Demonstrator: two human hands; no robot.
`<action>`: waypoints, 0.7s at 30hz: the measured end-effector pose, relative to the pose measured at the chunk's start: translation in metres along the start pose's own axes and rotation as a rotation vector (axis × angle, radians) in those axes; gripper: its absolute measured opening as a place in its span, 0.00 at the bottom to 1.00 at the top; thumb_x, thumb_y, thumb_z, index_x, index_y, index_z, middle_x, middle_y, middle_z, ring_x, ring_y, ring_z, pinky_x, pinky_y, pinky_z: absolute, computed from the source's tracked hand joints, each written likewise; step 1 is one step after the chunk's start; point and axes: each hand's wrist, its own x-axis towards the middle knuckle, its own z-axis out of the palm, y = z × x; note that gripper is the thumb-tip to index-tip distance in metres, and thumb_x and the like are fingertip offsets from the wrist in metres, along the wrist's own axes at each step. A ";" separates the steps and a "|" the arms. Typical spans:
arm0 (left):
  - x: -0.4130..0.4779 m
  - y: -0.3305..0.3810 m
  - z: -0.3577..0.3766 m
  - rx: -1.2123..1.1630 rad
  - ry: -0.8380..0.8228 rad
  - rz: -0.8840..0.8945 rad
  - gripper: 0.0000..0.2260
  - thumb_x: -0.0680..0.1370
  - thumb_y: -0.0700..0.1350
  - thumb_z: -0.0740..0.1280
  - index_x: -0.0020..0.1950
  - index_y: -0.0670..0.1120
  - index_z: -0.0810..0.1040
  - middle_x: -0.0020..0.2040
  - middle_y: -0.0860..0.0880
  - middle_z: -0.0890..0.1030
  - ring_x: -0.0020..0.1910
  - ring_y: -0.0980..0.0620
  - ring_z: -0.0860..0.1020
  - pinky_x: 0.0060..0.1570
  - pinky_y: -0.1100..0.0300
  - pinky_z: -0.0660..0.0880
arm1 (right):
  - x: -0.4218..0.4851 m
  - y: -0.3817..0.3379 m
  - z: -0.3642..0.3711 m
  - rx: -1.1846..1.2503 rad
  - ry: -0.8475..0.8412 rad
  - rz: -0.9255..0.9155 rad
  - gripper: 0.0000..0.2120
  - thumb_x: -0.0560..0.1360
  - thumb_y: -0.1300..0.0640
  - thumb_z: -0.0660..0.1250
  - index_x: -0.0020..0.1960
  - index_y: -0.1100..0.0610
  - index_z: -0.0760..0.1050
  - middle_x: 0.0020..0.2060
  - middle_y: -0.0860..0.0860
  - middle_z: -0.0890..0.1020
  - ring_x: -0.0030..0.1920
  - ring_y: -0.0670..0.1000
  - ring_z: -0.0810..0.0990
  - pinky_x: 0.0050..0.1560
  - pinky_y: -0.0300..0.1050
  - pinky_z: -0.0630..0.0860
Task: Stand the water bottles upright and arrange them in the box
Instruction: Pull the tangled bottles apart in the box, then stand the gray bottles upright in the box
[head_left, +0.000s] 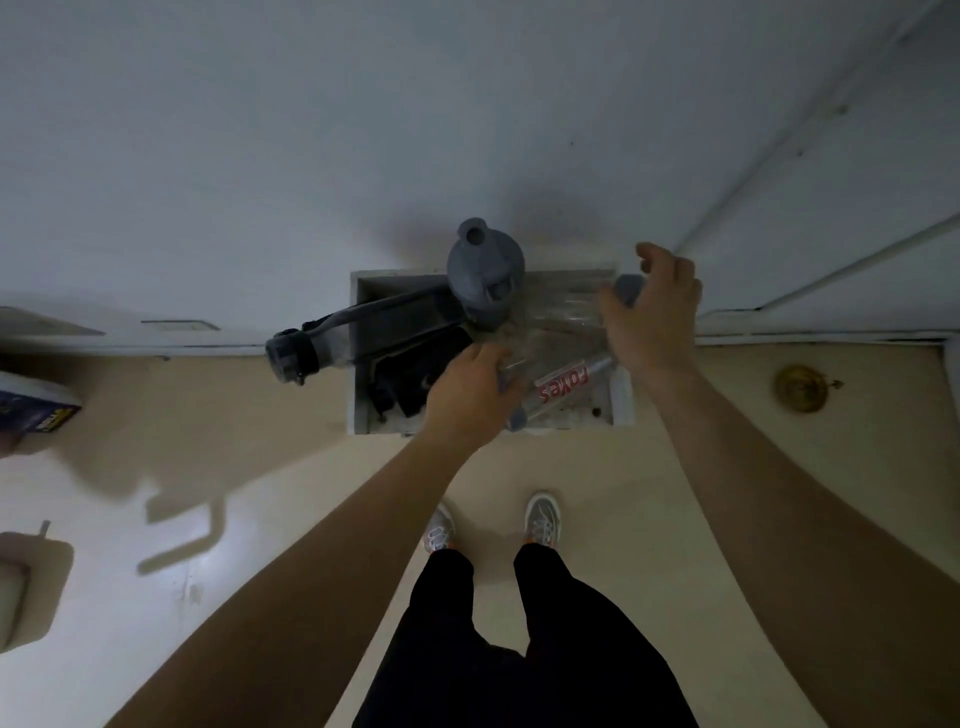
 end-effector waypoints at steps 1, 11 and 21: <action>0.005 0.016 0.005 -0.055 -0.022 0.015 0.20 0.77 0.51 0.67 0.67 0.47 0.73 0.61 0.46 0.77 0.57 0.44 0.78 0.52 0.54 0.75 | 0.000 0.017 -0.007 0.007 0.073 0.074 0.28 0.75 0.47 0.65 0.72 0.56 0.66 0.68 0.58 0.68 0.66 0.60 0.67 0.63 0.58 0.71; 0.063 0.119 0.053 -0.356 -0.164 -0.130 0.32 0.77 0.57 0.67 0.77 0.50 0.61 0.80 0.45 0.55 0.74 0.44 0.64 0.64 0.50 0.69 | 0.031 0.067 0.012 0.600 -0.196 0.551 0.21 0.80 0.46 0.62 0.67 0.57 0.68 0.65 0.59 0.76 0.55 0.53 0.78 0.49 0.44 0.74; 0.071 0.109 0.041 -0.884 0.069 -0.354 0.33 0.72 0.61 0.71 0.72 0.47 0.66 0.63 0.47 0.77 0.57 0.47 0.79 0.57 0.50 0.78 | 0.036 0.030 0.011 0.647 -0.045 0.194 0.26 0.72 0.57 0.73 0.67 0.53 0.67 0.62 0.52 0.73 0.56 0.51 0.79 0.53 0.41 0.81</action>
